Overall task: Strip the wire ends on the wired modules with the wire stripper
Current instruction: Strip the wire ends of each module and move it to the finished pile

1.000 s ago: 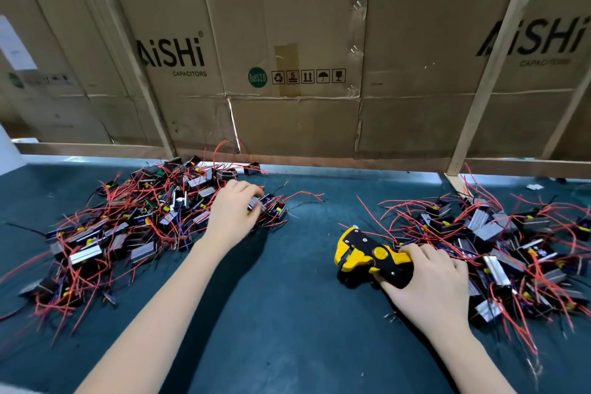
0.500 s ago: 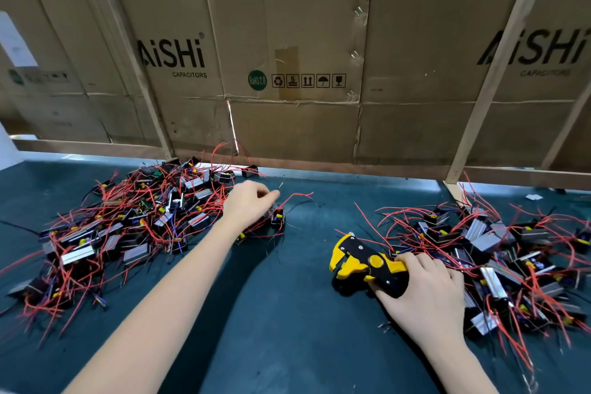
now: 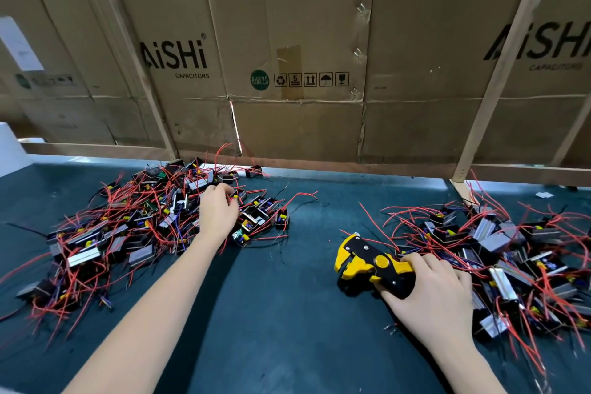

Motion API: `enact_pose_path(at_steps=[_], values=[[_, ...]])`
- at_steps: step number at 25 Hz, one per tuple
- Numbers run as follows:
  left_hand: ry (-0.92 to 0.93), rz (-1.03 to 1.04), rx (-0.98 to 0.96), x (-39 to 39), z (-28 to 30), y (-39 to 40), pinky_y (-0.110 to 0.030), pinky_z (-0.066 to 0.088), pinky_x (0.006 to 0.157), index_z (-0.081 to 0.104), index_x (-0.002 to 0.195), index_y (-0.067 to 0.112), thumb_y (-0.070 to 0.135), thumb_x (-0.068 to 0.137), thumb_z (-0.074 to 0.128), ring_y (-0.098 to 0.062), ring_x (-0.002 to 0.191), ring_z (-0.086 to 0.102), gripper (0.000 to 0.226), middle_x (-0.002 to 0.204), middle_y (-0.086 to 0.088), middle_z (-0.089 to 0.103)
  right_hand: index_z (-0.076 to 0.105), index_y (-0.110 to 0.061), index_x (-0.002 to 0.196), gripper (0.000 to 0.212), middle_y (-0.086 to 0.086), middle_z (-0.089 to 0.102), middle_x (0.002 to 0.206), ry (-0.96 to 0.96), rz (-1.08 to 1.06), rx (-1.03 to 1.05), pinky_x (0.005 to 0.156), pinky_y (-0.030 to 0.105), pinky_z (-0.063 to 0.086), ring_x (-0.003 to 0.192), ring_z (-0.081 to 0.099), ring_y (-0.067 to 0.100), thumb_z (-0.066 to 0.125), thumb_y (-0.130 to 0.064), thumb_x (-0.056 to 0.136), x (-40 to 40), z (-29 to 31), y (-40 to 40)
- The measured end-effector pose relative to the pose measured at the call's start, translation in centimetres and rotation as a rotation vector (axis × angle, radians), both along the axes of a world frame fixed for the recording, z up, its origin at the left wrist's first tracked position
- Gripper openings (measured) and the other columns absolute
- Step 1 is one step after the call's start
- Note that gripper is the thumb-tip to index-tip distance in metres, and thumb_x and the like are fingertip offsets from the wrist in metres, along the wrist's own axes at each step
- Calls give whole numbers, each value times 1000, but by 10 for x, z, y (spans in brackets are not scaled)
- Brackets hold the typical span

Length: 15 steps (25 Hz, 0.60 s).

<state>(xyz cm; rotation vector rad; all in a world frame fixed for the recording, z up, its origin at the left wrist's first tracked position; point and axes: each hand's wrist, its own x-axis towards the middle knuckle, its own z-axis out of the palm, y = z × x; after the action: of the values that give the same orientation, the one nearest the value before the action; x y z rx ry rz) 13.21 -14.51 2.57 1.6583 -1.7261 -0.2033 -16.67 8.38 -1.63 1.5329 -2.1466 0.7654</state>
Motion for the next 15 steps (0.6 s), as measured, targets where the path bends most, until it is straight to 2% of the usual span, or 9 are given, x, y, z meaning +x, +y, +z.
enact_pose_path(at_steps=[4,8,11,15], values=[[-202,13,124,13,-3,-5,-41,49,83,58,117,4,26,92,62,-34,102,58,34,116,-16,56,70,-15,86,56,3,63,75,0,1,-3,74,41,36,75,62,32,93,-47,46,0,1,0],[-167,74,276,17,7,-15,-38,46,75,48,114,-4,38,86,71,-37,102,59,55,111,-21,61,70,-15,85,56,3,63,75,-4,5,-2,74,41,37,75,62,32,94,-46,45,1,1,1],[-157,116,271,16,6,-14,-39,47,75,49,110,2,45,83,72,-36,102,60,56,107,-14,61,70,-15,85,57,2,63,75,-3,4,2,73,40,37,74,62,32,94,-47,44,0,1,0],[-188,133,326,8,11,-14,-39,48,81,47,113,9,35,82,75,-32,103,60,49,110,-11,63,70,-16,85,57,2,63,75,6,3,-5,72,40,37,74,62,31,93,-49,45,0,0,0]])
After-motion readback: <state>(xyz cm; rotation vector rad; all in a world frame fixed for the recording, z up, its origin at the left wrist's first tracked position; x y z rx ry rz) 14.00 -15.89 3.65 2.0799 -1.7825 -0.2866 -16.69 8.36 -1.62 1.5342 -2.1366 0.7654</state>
